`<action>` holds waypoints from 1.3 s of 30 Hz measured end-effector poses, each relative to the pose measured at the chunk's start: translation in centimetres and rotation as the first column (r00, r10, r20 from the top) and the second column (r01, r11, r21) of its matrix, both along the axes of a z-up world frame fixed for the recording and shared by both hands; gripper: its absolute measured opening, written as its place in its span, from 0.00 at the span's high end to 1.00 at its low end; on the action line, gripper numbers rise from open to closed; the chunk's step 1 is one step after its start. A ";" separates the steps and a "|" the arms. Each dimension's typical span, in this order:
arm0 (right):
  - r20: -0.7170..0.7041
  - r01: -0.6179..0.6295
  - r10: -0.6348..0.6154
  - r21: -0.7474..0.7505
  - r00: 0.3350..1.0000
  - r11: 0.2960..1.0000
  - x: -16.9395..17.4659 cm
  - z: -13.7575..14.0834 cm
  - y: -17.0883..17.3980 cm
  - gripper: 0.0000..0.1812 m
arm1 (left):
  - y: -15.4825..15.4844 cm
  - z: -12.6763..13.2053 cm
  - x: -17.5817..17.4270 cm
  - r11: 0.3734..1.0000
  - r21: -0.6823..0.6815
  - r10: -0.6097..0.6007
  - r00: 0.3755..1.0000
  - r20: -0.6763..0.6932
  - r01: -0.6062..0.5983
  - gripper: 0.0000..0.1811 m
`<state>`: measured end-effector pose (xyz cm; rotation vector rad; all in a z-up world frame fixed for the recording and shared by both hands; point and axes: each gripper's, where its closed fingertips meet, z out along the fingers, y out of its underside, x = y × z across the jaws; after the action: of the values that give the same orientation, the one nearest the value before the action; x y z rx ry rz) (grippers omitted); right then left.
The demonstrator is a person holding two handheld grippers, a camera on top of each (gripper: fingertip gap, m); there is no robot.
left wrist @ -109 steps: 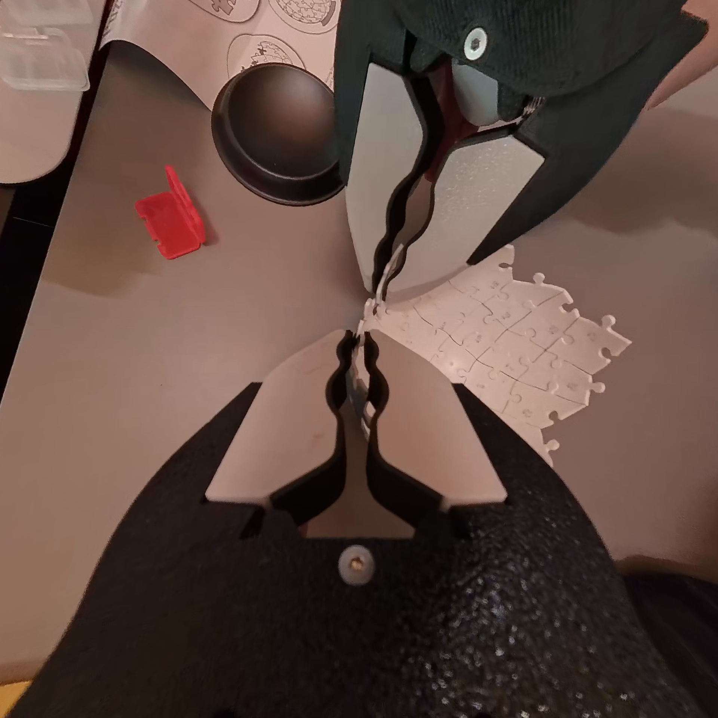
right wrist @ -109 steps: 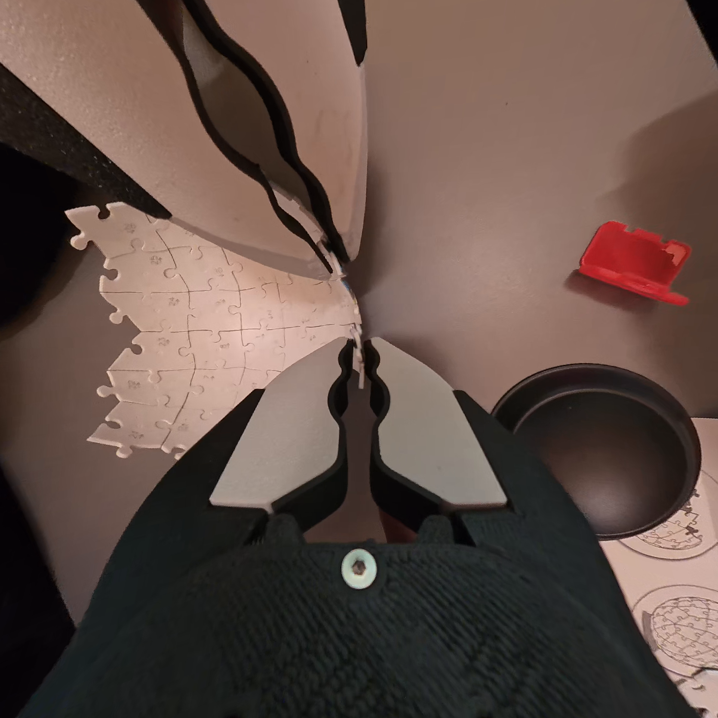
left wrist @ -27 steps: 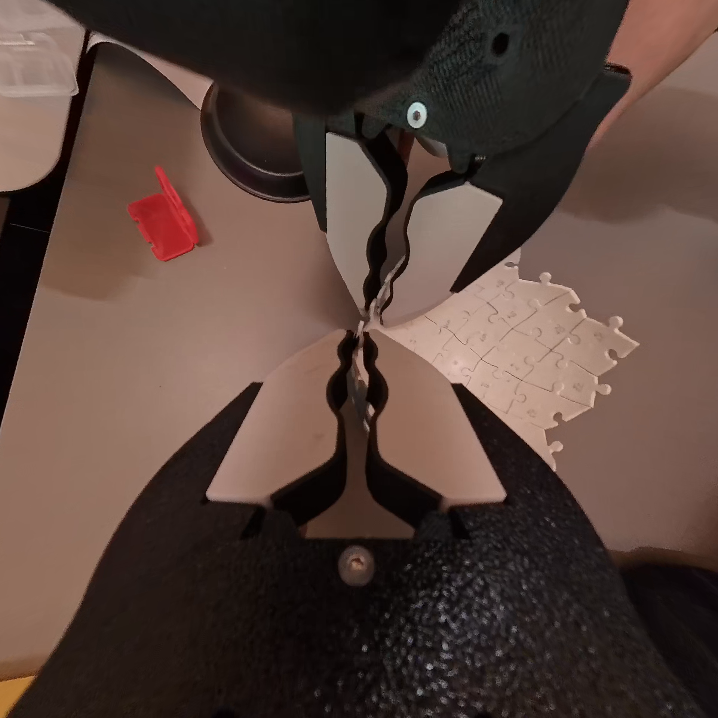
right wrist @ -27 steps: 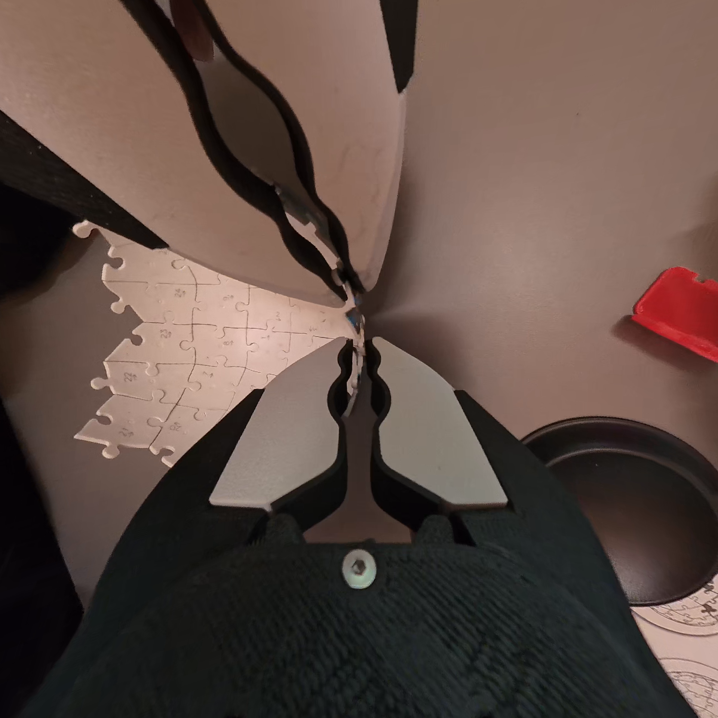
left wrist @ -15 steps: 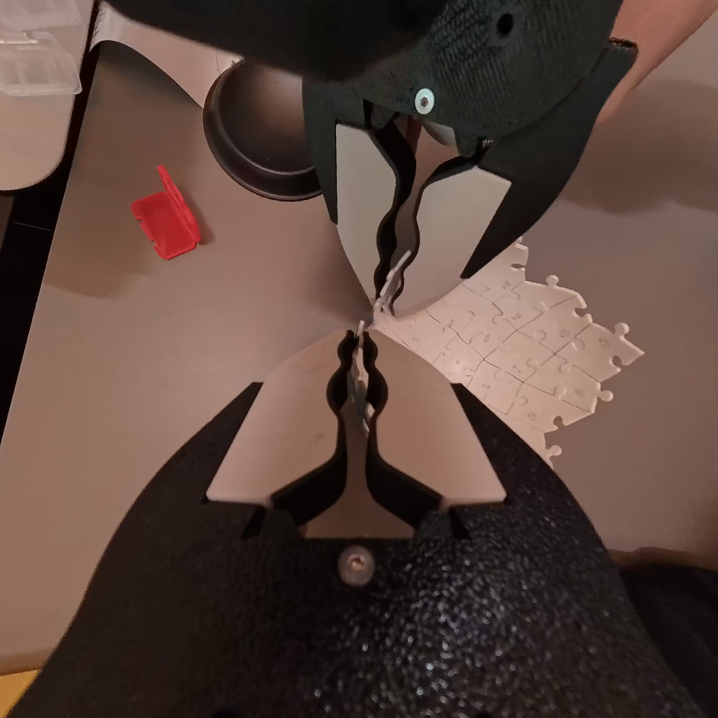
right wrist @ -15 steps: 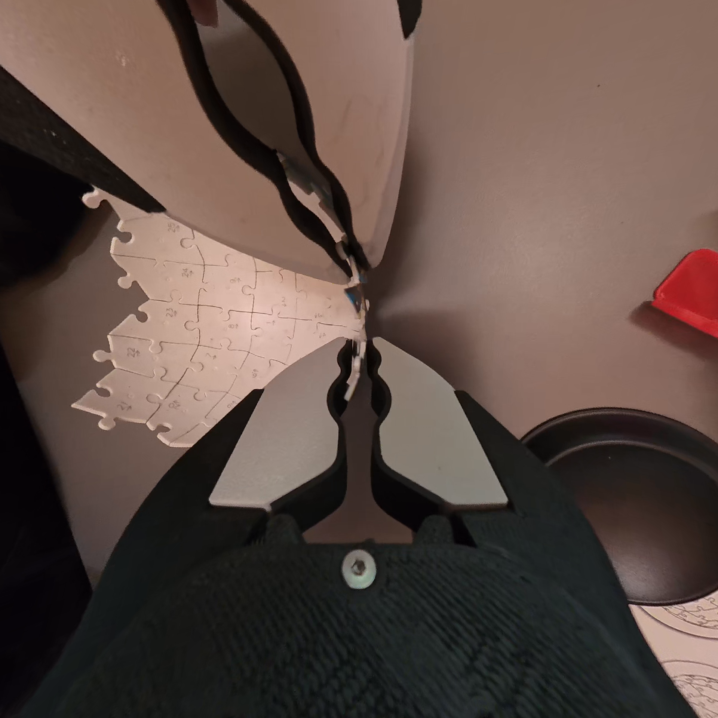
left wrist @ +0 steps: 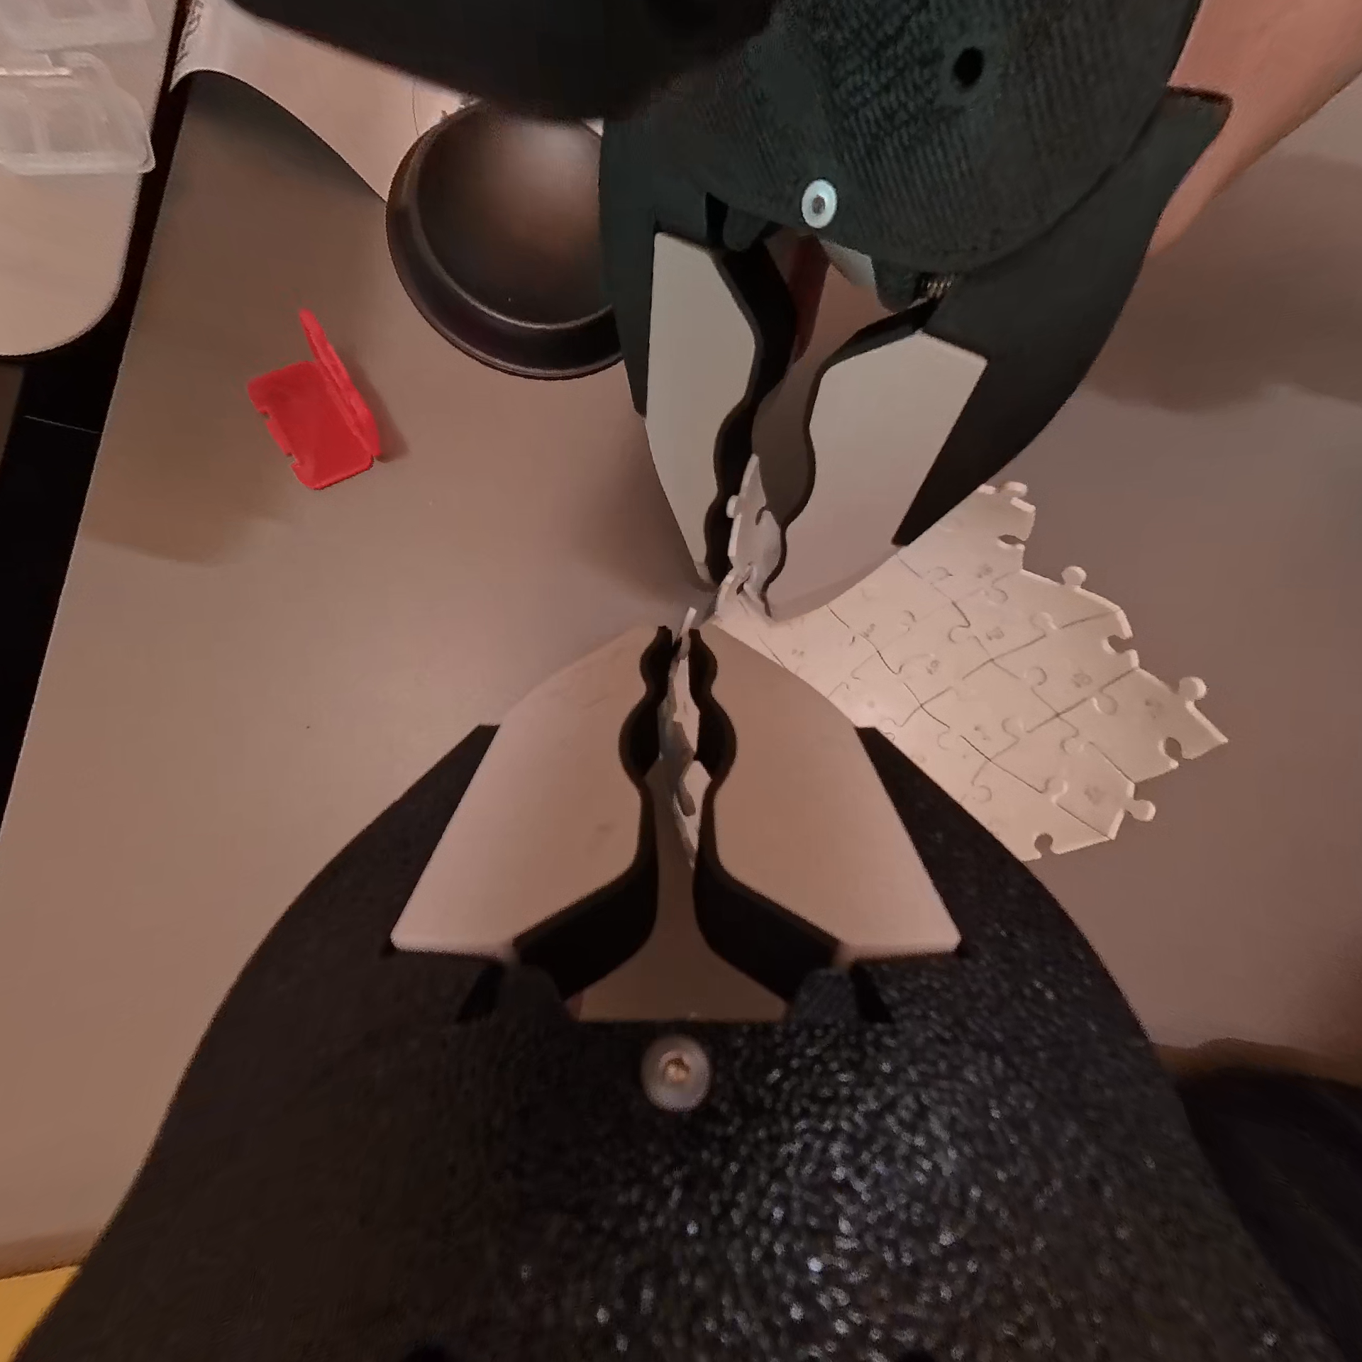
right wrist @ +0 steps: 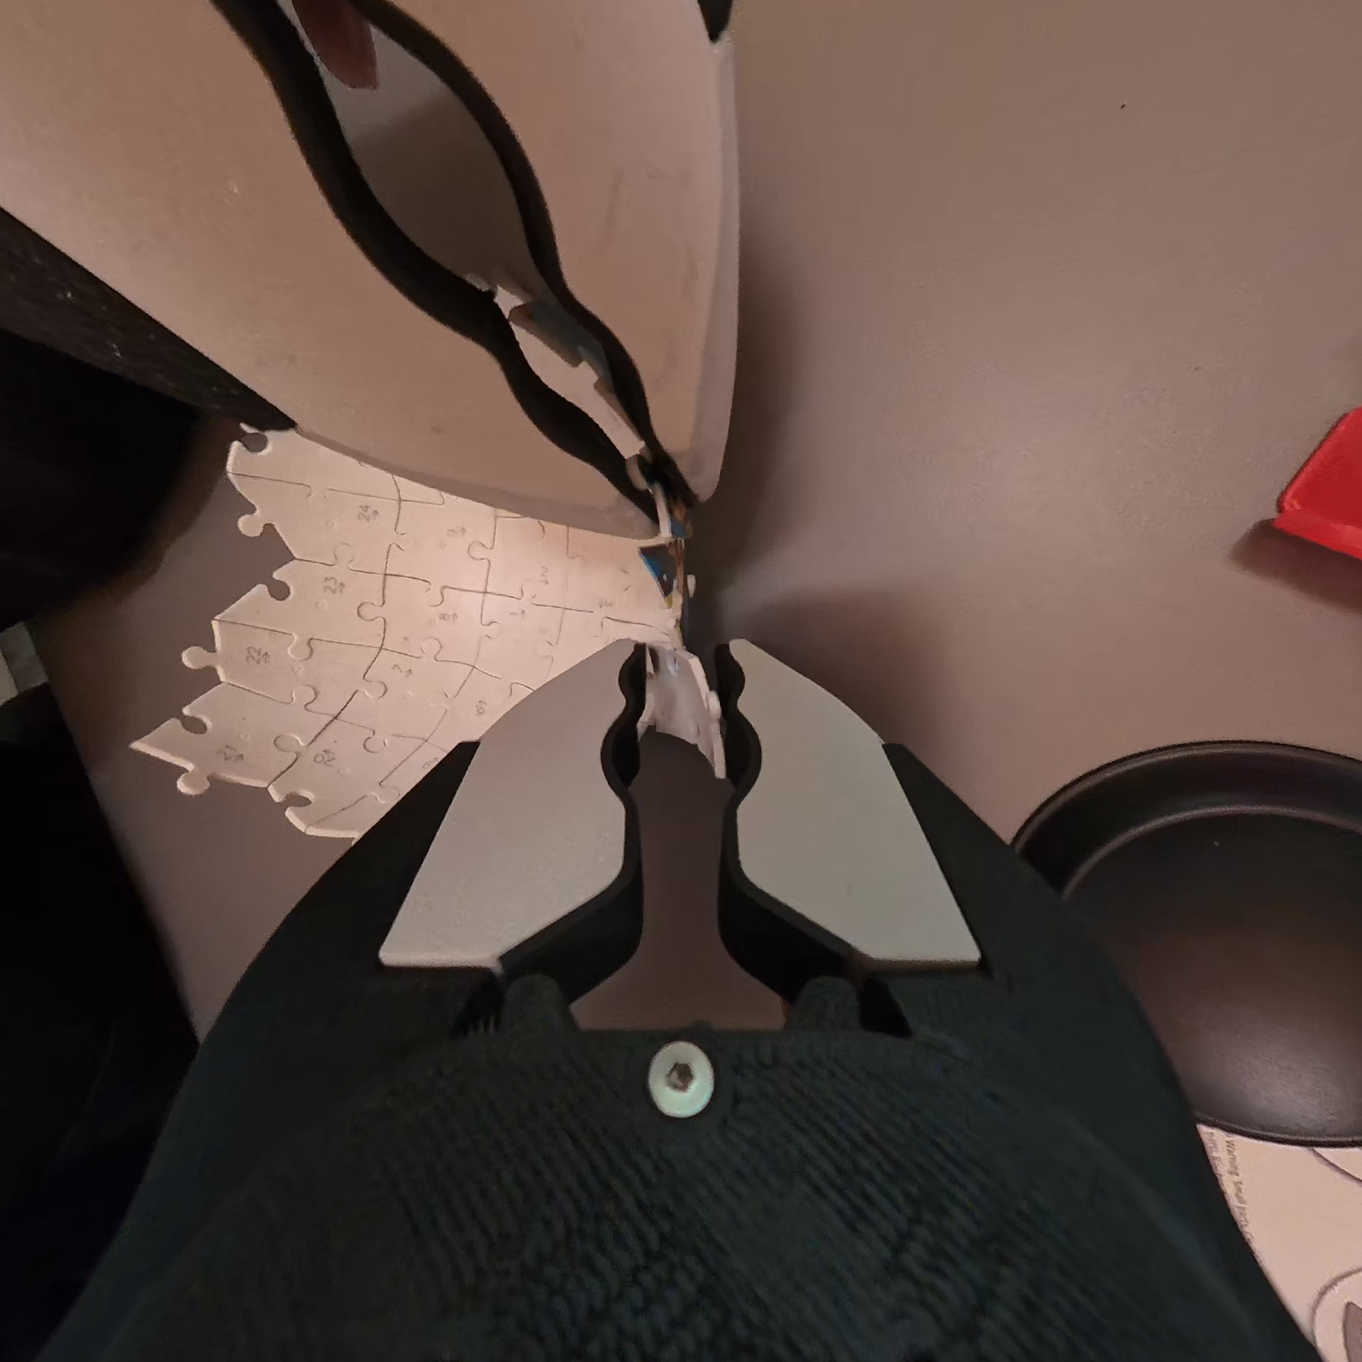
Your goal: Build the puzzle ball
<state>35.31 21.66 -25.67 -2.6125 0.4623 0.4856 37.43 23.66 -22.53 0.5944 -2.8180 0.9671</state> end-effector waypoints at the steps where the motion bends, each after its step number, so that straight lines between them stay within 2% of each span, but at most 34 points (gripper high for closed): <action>1: -0.008 0.003 -0.003 0.004 1.000 1.000 0.0 0.1 0.0 0.88 | 0.0 0.0 0.0 1.000 -0.001 0.000 1.000 0.000 0.000 0.98; 5: -0.023 -0.006 0.007 0.019 1.000 1.000 -0.1 0.8 -0.2 0.86 | 0.1 0.0 0.0 1.000 0.003 0.002 1.000 -0.001 -0.002 0.98; 8: -0.027 -0.012 0.013 0.040 1.000 0.999 -0.2 1.2 -0.2 0.92 | 0.2 -0.1 0.0 1.000 0.005 0.005 1.000 -0.003 -0.005 0.98; 15: 0.010 0.006 -0.007 0.053 1.000 0.999 0.6 1.5 -0.3 0.98 | 0.1 -0.1 0.1 1.000 0.004 0.010 1.000 -0.008 -0.010 0.98; 22: 0.019 0.033 -0.033 0.038 0.999 0.999 0.8 0.8 -0.4 0.88 | 0.1 -0.1 0.1 1.000 0.005 0.009 1.000 -0.007 -0.009 0.98; 31: 0.076 -0.005 0.001 0.055 0.997 0.998 1.0 1.1 0.2 0.98 | 0.2 -0.2 0.1 1.000 0.009 0.012 1.000 -0.007 -0.012 0.98; 39: 0.056 0.001 -0.003 0.039 0.998 0.999 0.7 1.0 0.2 0.95 | 0.2 -0.2 -0.1 1.000 0.012 0.001 1.000 -0.009 -0.001 0.98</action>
<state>35.96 21.82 -24.67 -2.5808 0.4330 0.4157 37.36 23.81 -22.72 0.6000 -2.8176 0.9465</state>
